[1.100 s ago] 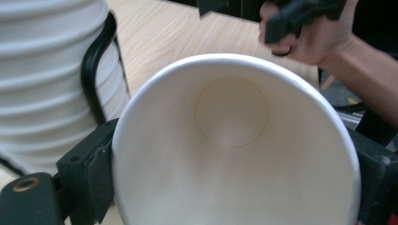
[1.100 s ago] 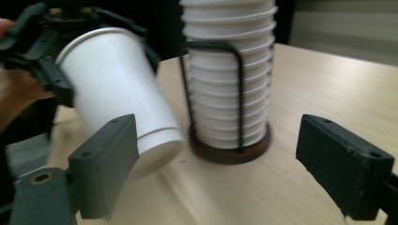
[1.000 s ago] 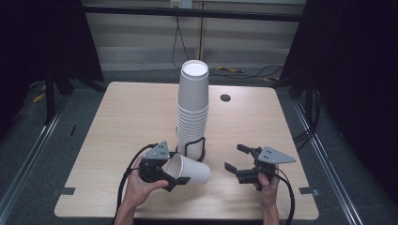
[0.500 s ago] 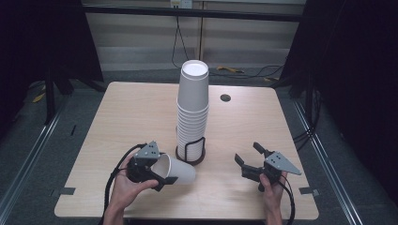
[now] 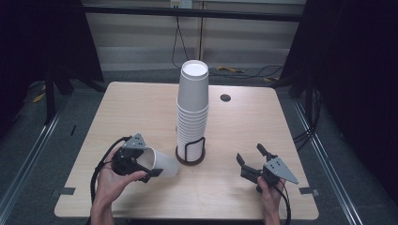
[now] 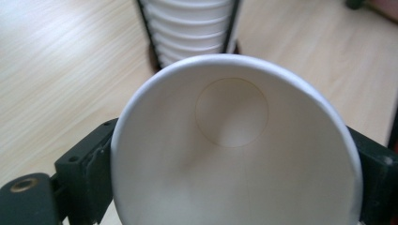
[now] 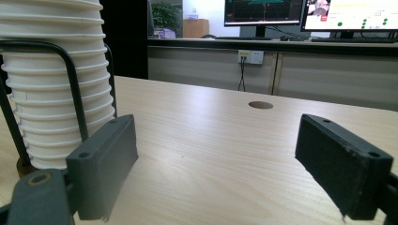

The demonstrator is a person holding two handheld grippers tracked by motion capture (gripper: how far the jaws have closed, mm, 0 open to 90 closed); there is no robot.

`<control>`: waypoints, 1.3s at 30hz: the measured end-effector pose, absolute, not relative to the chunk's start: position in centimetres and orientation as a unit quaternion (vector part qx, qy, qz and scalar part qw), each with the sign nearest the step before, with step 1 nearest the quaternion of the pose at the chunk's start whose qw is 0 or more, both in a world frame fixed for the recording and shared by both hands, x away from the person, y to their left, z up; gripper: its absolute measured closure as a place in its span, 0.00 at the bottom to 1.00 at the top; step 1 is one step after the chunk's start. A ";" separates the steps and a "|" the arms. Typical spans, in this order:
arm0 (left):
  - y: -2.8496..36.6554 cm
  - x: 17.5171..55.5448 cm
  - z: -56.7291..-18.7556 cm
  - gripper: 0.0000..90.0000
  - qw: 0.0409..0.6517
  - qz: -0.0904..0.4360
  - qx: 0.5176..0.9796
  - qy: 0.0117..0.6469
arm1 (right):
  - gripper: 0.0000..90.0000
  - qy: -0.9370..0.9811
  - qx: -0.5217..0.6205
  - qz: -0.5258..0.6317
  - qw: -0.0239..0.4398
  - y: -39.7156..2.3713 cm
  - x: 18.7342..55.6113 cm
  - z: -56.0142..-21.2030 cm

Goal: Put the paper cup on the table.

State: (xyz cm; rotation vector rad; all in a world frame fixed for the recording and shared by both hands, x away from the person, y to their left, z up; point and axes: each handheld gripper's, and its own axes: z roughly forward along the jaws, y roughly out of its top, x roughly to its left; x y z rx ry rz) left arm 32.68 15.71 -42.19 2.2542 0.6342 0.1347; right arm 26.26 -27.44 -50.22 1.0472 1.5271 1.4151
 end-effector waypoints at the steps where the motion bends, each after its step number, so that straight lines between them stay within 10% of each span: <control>1: 15.9 32.8 -42.1 0.10 0.390 0.055 0.885 0.249 | 0.14 0.596 0.415 0.563 0.395 -27.6 26.2 -50.3; 39: 14.2 40.8 -40.6 0.08 0.177 0.041 0.952 0.245 | 0.15 0.589 0.405 0.574 0.401 -27.6 25.8 -50.4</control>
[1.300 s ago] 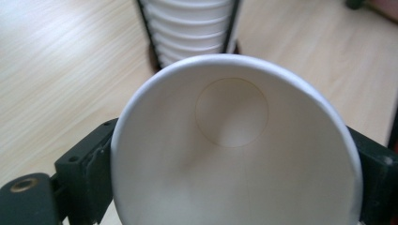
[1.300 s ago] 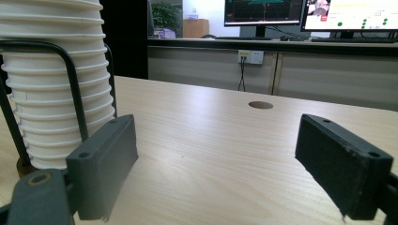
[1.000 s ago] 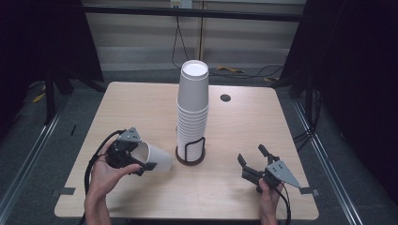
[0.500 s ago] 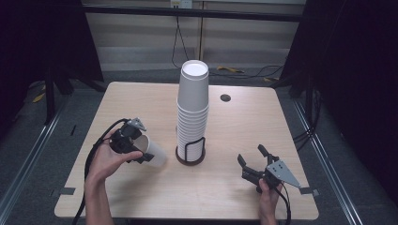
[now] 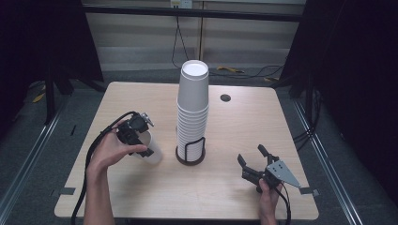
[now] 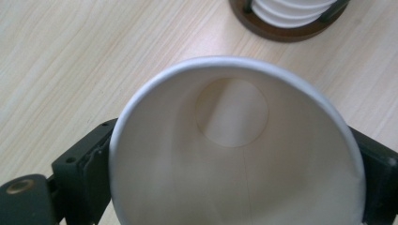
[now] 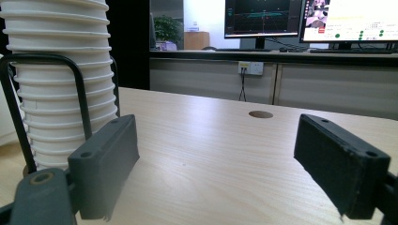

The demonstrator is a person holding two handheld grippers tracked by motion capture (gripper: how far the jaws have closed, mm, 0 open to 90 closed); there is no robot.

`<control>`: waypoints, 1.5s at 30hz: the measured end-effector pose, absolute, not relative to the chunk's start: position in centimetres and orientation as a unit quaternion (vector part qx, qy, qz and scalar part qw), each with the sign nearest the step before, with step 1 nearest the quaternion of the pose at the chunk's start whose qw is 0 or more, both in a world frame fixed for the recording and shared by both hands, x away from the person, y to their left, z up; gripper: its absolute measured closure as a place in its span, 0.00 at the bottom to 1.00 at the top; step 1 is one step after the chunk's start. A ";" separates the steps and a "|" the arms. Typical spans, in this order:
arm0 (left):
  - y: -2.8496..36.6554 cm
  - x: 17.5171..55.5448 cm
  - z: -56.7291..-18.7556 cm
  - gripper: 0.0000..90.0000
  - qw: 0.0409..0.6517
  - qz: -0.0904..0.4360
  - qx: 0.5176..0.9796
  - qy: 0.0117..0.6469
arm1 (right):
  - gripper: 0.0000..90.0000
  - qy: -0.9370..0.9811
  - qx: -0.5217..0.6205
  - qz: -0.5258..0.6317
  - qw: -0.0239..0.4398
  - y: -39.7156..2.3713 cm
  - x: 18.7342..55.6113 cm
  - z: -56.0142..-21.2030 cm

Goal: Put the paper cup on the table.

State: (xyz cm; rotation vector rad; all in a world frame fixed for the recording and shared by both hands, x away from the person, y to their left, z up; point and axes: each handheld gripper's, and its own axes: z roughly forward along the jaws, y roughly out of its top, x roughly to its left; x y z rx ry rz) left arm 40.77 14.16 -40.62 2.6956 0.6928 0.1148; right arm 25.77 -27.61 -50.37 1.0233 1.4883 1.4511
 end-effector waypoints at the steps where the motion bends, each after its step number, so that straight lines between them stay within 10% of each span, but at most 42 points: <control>1: 14.2 40.8 -40.6 0.08 0.176 0.046 0.953 0.244 | 0.15 0.589 0.405 0.574 0.401 -27.6 25.8 -50.4; 45: 16.3 38.1 -47.2 0.17 0.390 0.111 0.867 0.289 | 0.15 0.588 0.405 0.574 0.401 -27.6 25.8 -50.4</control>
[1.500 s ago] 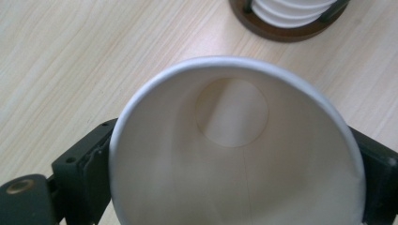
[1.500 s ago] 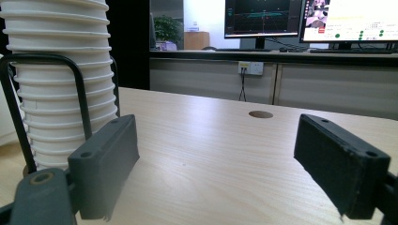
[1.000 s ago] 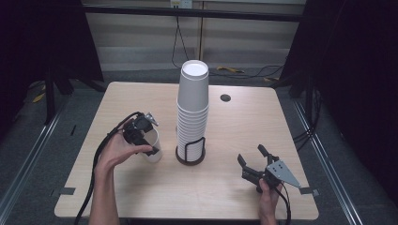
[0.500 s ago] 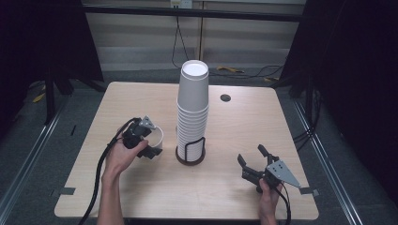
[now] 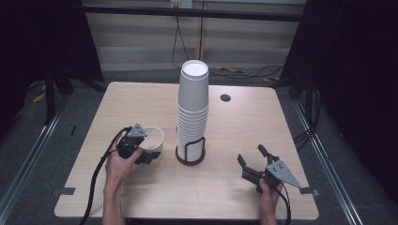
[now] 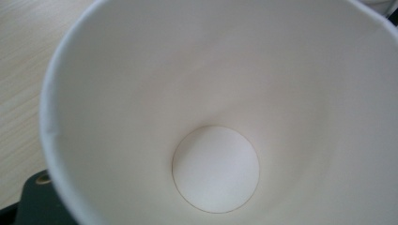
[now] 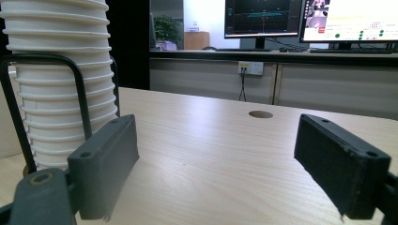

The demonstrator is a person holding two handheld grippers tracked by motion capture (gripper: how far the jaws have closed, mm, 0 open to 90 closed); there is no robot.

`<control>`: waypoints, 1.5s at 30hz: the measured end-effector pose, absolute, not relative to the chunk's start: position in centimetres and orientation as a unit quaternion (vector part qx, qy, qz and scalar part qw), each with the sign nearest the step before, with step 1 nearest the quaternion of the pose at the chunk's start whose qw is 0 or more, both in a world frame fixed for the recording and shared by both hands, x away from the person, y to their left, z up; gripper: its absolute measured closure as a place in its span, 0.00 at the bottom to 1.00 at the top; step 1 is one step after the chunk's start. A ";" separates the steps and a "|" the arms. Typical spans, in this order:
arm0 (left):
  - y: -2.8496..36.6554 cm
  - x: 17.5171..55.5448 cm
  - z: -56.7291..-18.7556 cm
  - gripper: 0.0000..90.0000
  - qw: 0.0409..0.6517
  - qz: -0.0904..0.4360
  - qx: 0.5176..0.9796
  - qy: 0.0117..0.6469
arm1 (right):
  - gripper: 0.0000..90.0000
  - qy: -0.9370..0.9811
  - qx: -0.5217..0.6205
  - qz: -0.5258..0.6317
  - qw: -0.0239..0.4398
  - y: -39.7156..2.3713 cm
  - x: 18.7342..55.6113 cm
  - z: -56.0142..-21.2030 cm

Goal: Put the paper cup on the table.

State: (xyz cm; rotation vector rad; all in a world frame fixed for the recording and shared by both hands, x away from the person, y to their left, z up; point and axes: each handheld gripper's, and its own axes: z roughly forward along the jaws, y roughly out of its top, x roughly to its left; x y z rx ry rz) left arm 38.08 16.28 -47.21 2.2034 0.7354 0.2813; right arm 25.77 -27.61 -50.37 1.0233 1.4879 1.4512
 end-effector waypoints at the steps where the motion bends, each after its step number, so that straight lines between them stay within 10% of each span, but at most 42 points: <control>1: 16.4 38.0 -47.4 0.17 0.393 0.109 0.865 0.294 | 0.15 0.588 0.405 0.574 0.401 -27.6 25.8 -50.4; 31: 18.0 32.0 -48.8 0.18 0.463 0.160 0.792 0.364 | 0.15 0.589 0.404 0.574 0.401 -27.6 25.7 -50.4; 45: 16.1 28.0 -49.8 0.19 0.564 0.155 0.754 0.299 | 0.15 0.589 0.405 0.573 0.401 -27.6 25.7 -50.4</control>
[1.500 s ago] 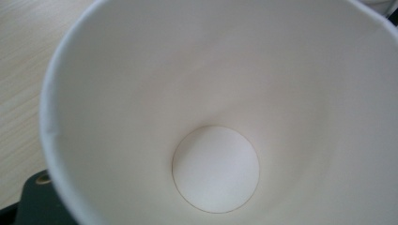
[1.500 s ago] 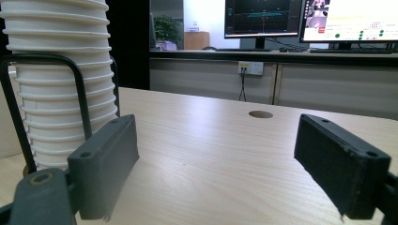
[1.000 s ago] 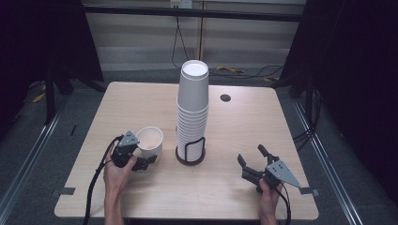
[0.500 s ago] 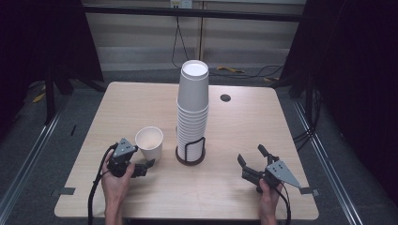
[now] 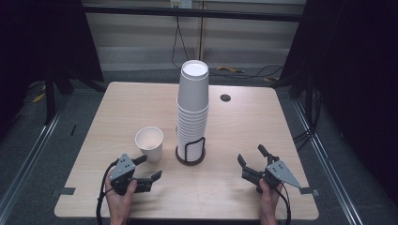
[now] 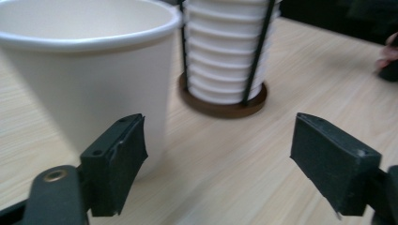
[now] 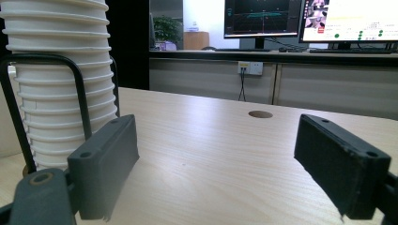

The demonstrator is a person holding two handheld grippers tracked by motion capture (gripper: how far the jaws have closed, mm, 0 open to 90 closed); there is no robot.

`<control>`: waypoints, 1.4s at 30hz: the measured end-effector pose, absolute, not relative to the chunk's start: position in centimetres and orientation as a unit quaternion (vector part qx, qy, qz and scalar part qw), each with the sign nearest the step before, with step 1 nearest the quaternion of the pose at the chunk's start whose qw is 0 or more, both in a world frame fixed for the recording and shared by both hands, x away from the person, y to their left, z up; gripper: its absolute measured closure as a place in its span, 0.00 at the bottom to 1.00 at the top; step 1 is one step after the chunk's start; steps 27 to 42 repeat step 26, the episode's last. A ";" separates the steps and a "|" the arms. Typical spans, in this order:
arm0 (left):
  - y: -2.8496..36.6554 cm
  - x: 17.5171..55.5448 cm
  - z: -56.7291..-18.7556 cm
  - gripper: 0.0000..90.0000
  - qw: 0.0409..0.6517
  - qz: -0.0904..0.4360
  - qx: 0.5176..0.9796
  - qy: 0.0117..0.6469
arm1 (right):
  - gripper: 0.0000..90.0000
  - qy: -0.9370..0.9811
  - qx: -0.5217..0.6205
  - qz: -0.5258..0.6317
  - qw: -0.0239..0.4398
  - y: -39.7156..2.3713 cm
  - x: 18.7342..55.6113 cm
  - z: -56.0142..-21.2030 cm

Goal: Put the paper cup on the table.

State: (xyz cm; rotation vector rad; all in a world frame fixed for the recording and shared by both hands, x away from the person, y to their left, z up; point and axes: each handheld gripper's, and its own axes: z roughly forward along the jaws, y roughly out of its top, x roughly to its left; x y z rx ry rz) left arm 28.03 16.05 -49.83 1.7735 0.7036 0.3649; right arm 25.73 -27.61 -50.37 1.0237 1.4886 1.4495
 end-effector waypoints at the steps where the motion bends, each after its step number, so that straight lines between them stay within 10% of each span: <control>1: 15.7 28.0 -49.9 0.19 0.572 0.155 0.751 0.291 | 0.15 0.589 0.405 0.573 0.401 -27.6 25.7 -50.4; 22: 12.6 25.7 -51.4 0.17 0.668 0.239 0.651 0.268 | 0.15 0.589 0.405 0.573 0.401 -27.6 25.7 -50.4; 42: 12.6 25.7 -51.4 0.17 0.667 0.240 0.652 0.267 | 0.15 0.588 0.406 0.572 0.402 -27.6 25.7 -50.4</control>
